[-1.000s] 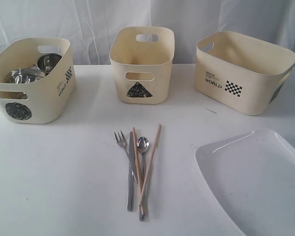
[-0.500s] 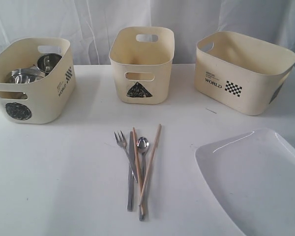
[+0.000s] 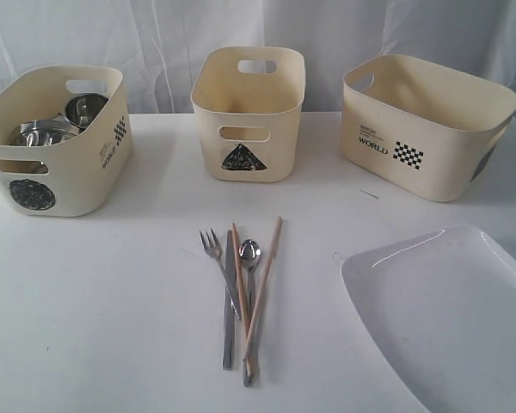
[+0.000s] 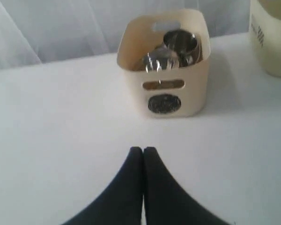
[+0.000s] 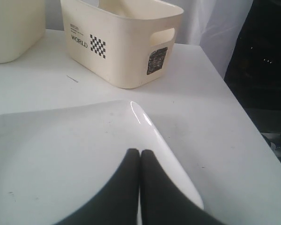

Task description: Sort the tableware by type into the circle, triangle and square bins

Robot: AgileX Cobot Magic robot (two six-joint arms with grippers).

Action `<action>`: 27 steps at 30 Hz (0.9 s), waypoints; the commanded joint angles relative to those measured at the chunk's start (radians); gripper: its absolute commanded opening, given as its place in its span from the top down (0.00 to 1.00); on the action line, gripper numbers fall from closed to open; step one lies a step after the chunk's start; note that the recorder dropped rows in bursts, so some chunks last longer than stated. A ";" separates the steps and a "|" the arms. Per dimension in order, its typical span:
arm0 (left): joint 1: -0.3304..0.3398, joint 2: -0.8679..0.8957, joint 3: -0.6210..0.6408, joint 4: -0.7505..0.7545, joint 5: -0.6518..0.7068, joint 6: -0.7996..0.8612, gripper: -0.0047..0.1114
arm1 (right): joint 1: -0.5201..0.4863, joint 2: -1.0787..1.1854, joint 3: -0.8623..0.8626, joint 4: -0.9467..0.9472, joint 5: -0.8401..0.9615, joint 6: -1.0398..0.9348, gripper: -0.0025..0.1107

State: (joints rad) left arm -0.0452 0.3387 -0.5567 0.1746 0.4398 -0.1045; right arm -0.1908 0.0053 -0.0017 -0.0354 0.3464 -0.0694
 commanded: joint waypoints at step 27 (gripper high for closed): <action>0.021 -0.339 0.557 0.050 -0.180 -0.507 0.96 | 0.001 -0.005 0.002 0.001 -0.004 -0.005 0.98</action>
State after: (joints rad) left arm 0.0414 0.0051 -0.0026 0.2334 0.2519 -0.6405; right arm -0.1908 0.0042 -0.0017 -0.0314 0.3464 -0.0694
